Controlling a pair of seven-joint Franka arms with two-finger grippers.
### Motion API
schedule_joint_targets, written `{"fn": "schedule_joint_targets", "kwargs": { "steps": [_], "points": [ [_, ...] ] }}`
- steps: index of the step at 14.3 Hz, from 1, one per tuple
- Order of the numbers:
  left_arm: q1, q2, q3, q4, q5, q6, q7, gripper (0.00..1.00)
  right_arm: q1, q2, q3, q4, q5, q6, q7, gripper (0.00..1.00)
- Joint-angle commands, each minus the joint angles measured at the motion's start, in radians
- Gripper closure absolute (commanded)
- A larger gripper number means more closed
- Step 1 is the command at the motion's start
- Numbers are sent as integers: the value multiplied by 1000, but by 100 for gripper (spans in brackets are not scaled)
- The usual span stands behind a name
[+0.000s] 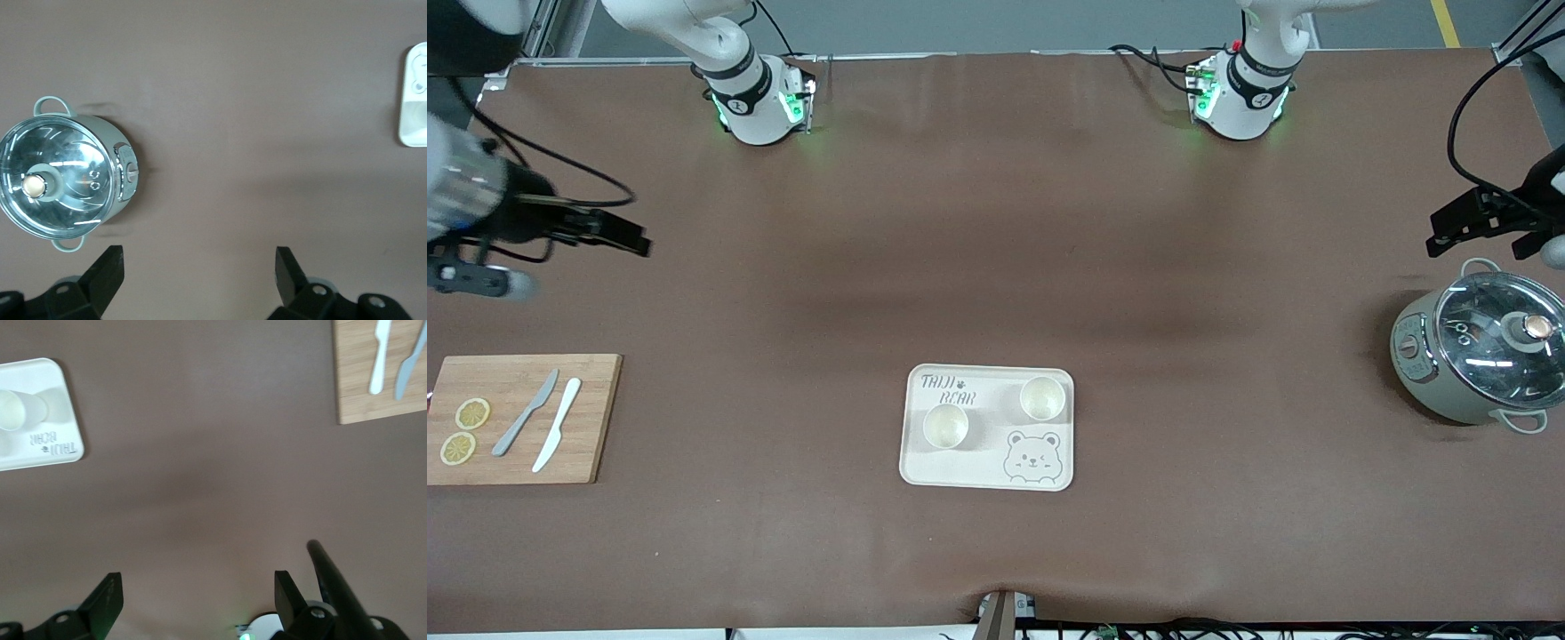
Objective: Place white IKEA cup upright on tray with both arms
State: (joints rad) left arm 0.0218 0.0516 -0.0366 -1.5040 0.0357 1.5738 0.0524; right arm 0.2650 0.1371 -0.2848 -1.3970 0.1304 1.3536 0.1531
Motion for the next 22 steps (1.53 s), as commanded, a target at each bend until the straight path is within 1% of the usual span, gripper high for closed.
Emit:
{"fn": "schedule_joint_targets", "kwargs": {
  "steps": [1, 2, 3, 4, 7, 11, 13, 17, 20, 22],
  "points": [
    [4, 1, -9, -9, 30, 2, 23, 0, -82, -21, 22, -37, -52, 22, -119, 0],
    [6, 1, -9, -9, 30, -1, 47, 0, -79, -18, 24, -40, -122, 59, -139, 0],
    [7, 1, -9, -9, 29, -15, 61, 0, -73, -16, 25, -49, -168, 87, -142, 0],
    [10, 1, -9, -9, 30, -34, 63, 0, -75, -14, 26, -62, -175, 110, -144, 0],
    [6, 1, -9, -7, 29, -41, 61, 0, -75, -17, 27, -137, -173, 192, -144, 0],
    [7, 1, -9, -7, 29, -41, 61, 0, -76, -16, 27, -171, -166, 252, -144, 0],
    [6, 2, -9, -5, 26, -41, 55, 0, -79, -19, 29, -204, -164, 288, -144, 0],
    [6, 10, -9, -2, 18, -40, 44, 0, -84, -19, 29, -221, -138, 308, -144, 0],
    [4, 10, -9, -2, 26, -37, 27, 0, -81, -27, 29, -226, -135, 311, -141, 0],
    [3, 10, -9, -1, 29, -38, 27, 0, -82, -51, 29, -229, -112, 300, -141, 0]
  ]
}}
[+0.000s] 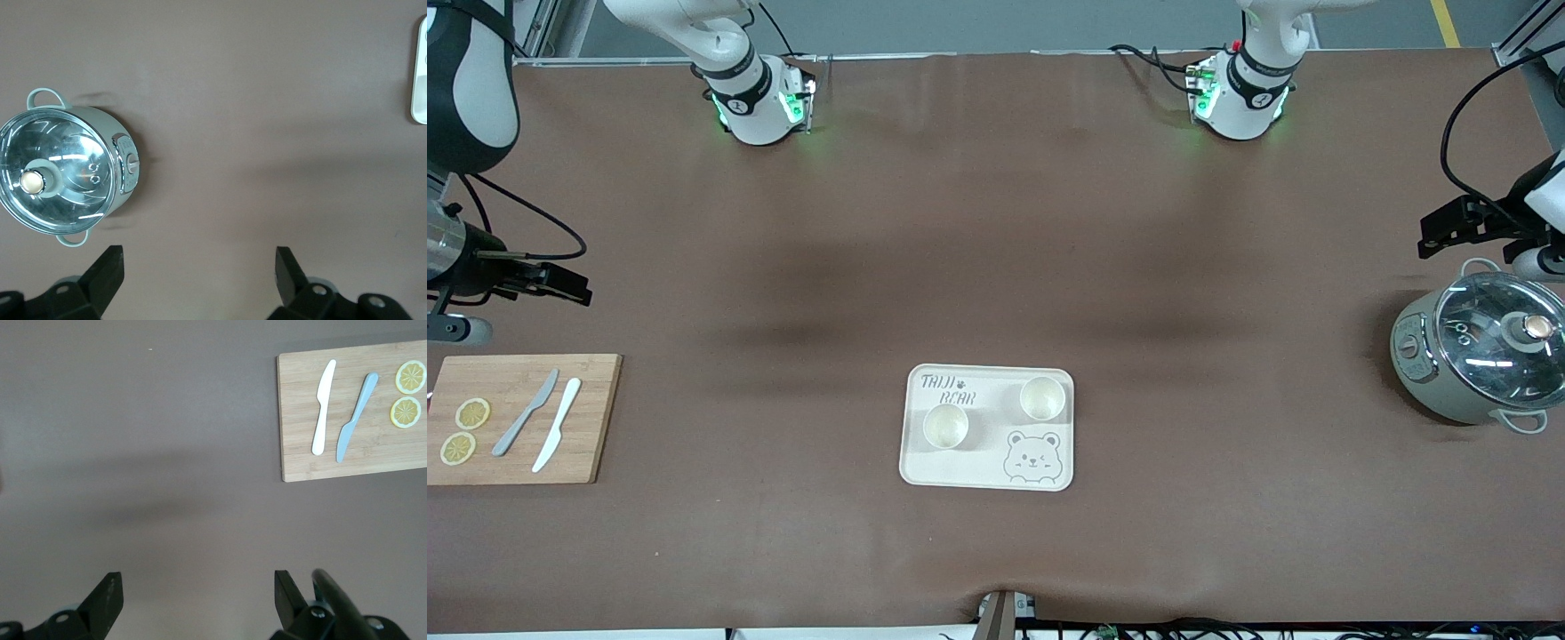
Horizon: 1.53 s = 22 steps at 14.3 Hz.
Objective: Place white IKEA cup upright on tray with both arms
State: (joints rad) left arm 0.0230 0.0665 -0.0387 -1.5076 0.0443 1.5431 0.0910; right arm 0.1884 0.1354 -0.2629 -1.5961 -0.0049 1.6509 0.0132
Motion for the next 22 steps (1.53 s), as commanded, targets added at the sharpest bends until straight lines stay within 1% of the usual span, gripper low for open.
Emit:
{"fn": "schedule_joint_targets", "kwargs": {
  "steps": [1, 3, 8, 9, 11, 13, 15, 18, 22],
  "points": [
    [0, -5, -7, 3, 20, -8, -13, 0, -4, -75, 7, -54, 23, 3, -1, 0],
    [2, -5, -7, 3, 20, -6, -13, 0, -6, -128, 5, -109, 23, 15, -1, 0],
    [6, -5, -7, 12, 22, -6, -10, 0, -7, -138, 2, -114, 23, 3, 1, 0],
    [6, -4, -7, 10, 22, -6, -4, 0, -29, -146, 1, -114, 20, 1, -19, 0],
    [11, -2, -7, 10, 17, -3, 10, 0, -78, -152, 1, -114, 19, -3, -123, 0],
    [6, 0, -7, 10, 11, 3, 10, 0, -128, -154, 1, -114, 19, -8, -166, 0],
    [3, 0, -7, 10, 16, 14, 28, 0, -148, -160, 1, -114, 11, -26, -174, 0],
    [0, 0, -7, 10, 11, 14, 61, 0, -138, -158, 10, -116, 6, -20, -170, 0],
    [0, 1, -7, 10, 19, 31, 59, 0, -84, -158, 14, -116, -4, -14, -165, 0]
  ]
}}
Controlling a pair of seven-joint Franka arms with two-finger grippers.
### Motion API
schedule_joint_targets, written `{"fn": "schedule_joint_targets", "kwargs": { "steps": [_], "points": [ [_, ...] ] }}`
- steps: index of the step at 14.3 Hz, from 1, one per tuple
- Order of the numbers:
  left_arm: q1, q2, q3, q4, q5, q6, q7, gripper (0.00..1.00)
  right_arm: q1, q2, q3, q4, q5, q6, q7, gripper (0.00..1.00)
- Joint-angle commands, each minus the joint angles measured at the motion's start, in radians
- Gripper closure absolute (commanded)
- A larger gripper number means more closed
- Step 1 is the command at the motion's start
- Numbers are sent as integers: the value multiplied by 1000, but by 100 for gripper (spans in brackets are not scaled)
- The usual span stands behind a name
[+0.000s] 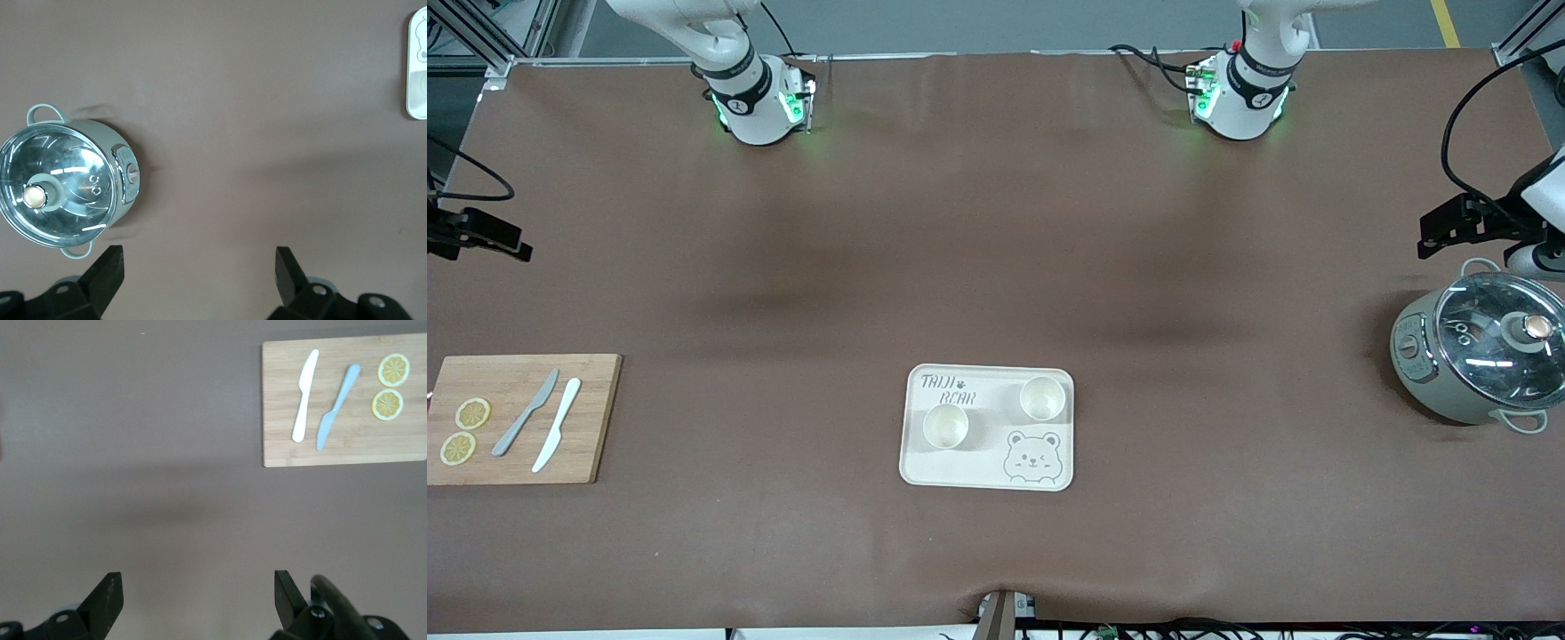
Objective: Place white IKEA cup upright on tray with both arms
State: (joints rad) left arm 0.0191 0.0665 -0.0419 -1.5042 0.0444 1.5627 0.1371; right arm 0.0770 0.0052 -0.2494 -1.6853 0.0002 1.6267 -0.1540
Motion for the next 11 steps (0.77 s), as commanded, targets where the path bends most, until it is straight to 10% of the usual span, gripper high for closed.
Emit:
{"fn": "schedule_joint_targets", "kwargs": {
  "steps": [1, 11],
  "points": [
    [8, 1, -4, 7, 20, 13, 15, 0, 50, -28, 1, -27, -12, 12, 7, 0],
    [5, 7, -4, 4, 20, 19, 3, 0, 95, -25, 2, -70, -13, 55, 76, 0]
  ]
}}
